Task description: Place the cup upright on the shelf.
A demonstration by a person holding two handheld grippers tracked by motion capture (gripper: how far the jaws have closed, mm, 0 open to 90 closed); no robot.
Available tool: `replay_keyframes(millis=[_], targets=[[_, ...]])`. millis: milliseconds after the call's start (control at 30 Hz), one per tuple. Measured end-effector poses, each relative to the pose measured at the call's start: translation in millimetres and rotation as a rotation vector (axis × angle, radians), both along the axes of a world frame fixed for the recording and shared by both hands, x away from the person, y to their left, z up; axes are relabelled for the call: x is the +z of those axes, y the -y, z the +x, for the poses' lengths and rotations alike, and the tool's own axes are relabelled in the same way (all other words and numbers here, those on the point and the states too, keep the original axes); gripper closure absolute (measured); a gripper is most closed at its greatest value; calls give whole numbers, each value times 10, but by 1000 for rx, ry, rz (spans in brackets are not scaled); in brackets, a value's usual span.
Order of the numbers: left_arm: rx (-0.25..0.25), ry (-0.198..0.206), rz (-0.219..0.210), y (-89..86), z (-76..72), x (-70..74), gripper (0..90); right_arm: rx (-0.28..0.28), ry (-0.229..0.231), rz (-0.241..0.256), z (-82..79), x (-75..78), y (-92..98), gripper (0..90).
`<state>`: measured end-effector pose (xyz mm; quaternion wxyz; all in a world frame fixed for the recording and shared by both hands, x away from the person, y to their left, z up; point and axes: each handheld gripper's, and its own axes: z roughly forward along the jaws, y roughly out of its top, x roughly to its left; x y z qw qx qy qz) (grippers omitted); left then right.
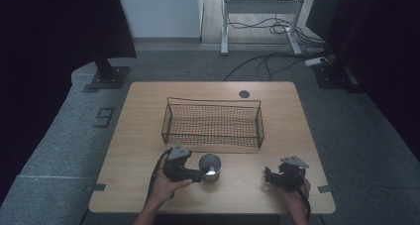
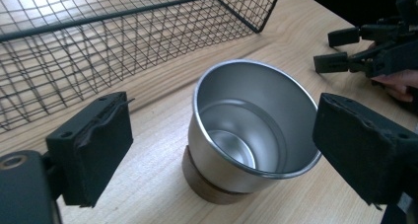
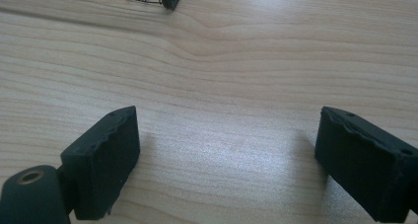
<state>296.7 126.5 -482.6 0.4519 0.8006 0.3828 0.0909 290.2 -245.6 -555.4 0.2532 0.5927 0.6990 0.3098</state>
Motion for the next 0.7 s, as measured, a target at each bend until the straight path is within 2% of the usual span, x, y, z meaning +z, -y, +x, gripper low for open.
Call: replay_keyframes(millis=[167,333,433,700], targets=[[-14,0,10,76,-15,-17,66,-1,1,0,0,0,1,101],[-23,-2,42,183,-6,-59,65,-2,1,0,0,0,1,103],[-23,-6,34,219,2,-69,60,-3,2,0,-1,0,3,104],[-42,-1,46,285,-22,-78,44,-5,2,0,-1,0,3,107]])
